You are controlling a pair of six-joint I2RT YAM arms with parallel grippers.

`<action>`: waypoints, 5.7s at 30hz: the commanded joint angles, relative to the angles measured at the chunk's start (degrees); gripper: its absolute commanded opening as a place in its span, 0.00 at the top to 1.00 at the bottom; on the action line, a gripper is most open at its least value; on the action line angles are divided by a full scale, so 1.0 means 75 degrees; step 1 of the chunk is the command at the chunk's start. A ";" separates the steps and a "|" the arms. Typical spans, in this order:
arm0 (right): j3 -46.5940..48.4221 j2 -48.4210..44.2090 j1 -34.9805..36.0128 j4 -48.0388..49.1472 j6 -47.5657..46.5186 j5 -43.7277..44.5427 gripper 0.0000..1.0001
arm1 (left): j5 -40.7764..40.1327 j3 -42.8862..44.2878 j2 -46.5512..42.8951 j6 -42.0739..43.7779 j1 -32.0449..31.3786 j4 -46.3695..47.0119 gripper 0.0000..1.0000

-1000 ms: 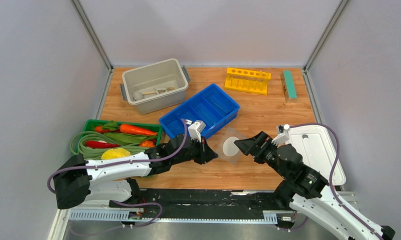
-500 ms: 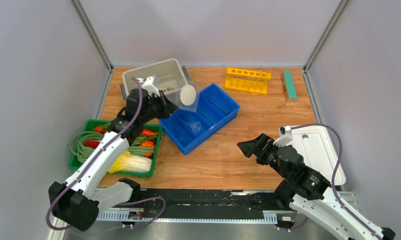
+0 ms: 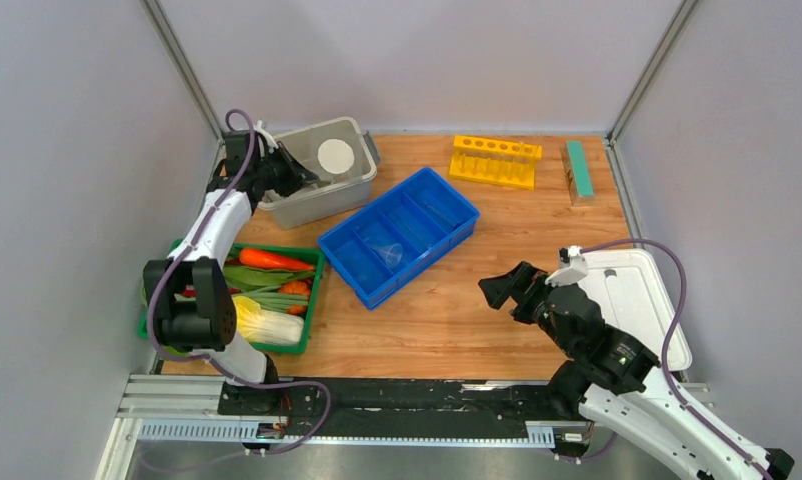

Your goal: Organize the chemistry lab equipment

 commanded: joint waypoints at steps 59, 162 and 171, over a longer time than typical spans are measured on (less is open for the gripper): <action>0.2483 0.5373 -0.4392 -0.0067 -0.0848 0.0149 0.13 | -0.0147 0.0315 -0.2626 0.2530 -0.1972 -0.2433 0.34; 0.3844 0.4134 -0.3084 -0.0454 -0.2957 -0.2419 1.00 | 0.1435 0.0078 -0.2208 0.1170 -0.2815 -0.1027 0.28; 0.2636 0.3161 -0.2357 0.0590 -0.2781 -0.3521 1.00 | 0.1364 0.1260 -0.0720 0.0560 -0.4198 -0.0627 0.27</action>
